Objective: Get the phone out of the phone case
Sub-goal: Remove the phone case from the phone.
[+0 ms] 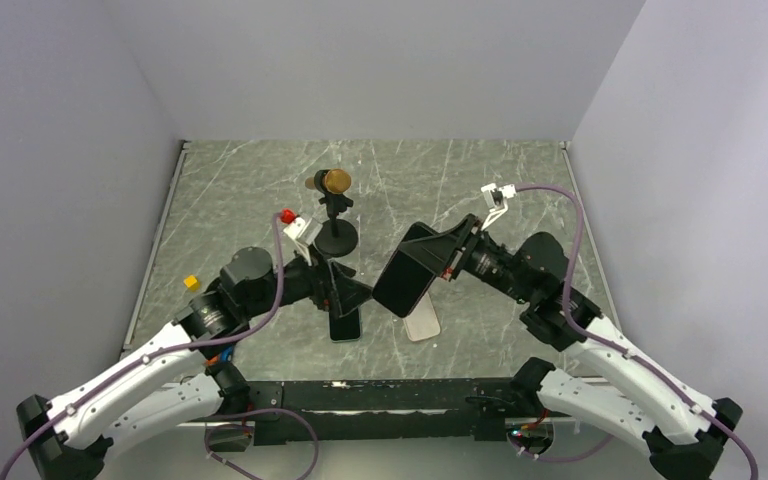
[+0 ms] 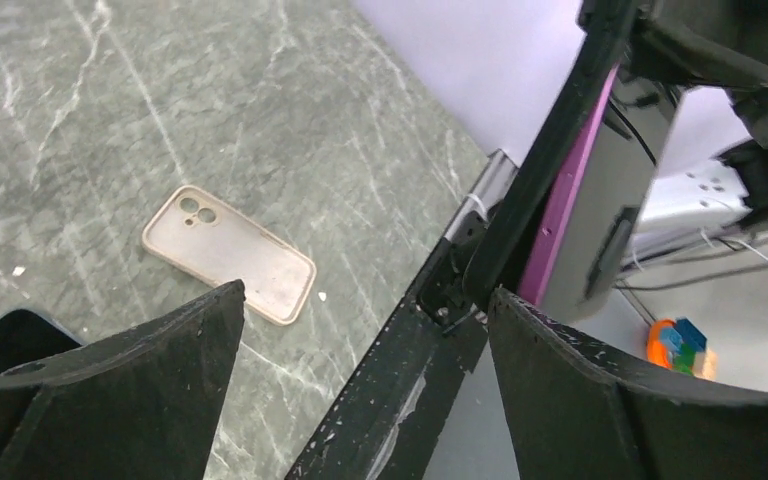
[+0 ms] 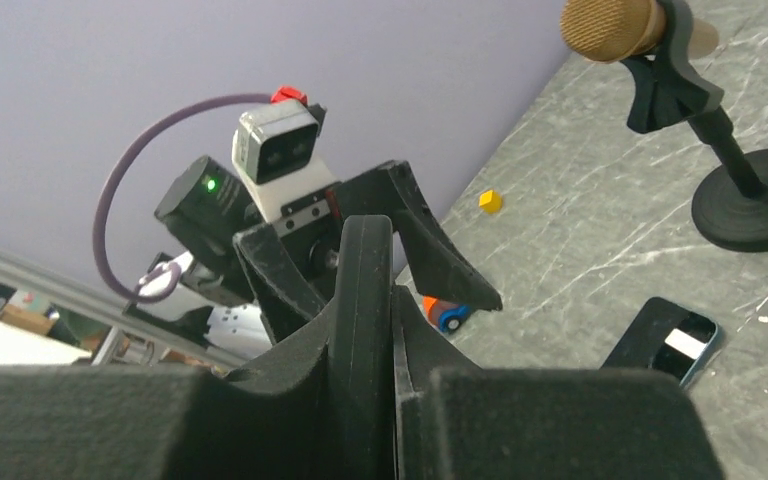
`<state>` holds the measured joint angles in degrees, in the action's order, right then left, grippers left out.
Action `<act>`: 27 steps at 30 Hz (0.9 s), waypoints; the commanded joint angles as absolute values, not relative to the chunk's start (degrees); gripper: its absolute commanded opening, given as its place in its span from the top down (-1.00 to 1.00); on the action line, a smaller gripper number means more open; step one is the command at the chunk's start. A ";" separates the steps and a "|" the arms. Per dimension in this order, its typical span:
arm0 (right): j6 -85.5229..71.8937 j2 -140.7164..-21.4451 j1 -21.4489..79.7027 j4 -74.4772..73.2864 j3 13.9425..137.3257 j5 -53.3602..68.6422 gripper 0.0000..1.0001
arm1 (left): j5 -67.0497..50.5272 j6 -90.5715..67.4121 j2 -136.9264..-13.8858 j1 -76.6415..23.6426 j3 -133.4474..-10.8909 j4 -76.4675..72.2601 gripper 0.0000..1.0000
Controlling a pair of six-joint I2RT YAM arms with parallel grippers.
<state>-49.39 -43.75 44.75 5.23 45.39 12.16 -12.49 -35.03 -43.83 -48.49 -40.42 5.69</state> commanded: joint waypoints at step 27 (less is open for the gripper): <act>-47.33 -42.16 44.33 3.78 51.77 18.85 1.00 | -41.94 -53.39 -48.42 -47.58 -39.61 -20.34 -0.30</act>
